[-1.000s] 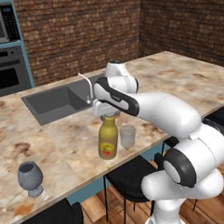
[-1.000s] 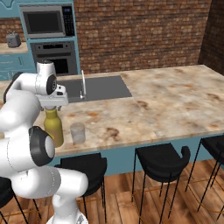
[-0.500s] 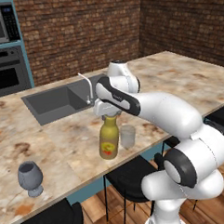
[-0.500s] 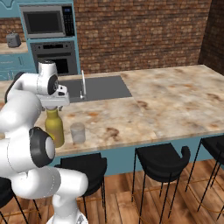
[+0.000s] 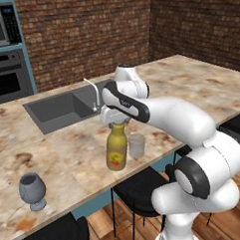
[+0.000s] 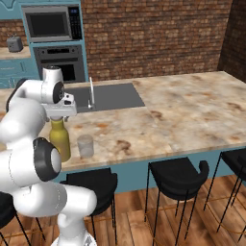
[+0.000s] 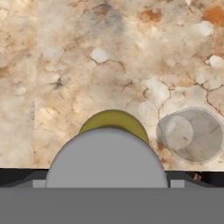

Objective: There is a wine glass and glass cup on the dining counter. Place the wine bottle next to the wine glass and the juice bottle next to the glass cup.

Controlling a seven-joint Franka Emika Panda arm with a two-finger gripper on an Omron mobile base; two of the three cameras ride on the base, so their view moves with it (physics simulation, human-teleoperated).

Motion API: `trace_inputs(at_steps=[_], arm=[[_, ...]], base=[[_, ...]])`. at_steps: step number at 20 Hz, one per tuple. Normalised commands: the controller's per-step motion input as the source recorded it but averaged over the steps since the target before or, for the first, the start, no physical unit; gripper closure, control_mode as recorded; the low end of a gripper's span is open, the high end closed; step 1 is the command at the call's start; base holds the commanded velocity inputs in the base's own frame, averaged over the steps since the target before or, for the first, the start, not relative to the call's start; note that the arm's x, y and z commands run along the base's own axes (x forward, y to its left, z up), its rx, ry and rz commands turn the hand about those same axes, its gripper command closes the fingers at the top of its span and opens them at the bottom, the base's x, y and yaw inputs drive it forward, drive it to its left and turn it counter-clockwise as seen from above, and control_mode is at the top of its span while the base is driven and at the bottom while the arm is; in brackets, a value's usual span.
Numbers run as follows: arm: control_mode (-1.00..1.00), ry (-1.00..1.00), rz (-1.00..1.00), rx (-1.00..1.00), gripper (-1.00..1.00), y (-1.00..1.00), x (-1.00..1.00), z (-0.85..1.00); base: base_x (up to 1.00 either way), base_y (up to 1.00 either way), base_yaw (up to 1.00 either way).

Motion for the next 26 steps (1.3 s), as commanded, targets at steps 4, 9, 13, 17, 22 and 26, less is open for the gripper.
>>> trace_inputs(at_steps=[4,9,13,17,22,26], arm=[[-1.0,0.0,0.0,0.0,-1.0,-0.06,-0.03,-0.03],[-1.0,0.0,0.0,0.0,-1.0,-0.02,-0.08,0.03],[-1.0,0.0,0.0,0.0,-1.0,0.0,-0.14,0.06],[-1.0,0.0,0.0,0.0,-1.0,0.0,-0.15,0.1],[-1.0,0.0,0.0,0.0,-1.0,0.0,-0.23,0.1],[-1.0,0.0,0.0,0.0,-1.0,0.0,-0.25,0.09]], base=[[0.0,0.0,0.0],[0.0,0.0,0.0],[0.0,0.0,0.0],[0.0,0.0,0.0],[0.0,0.0,0.0],[0.0,0.0,0.0]])
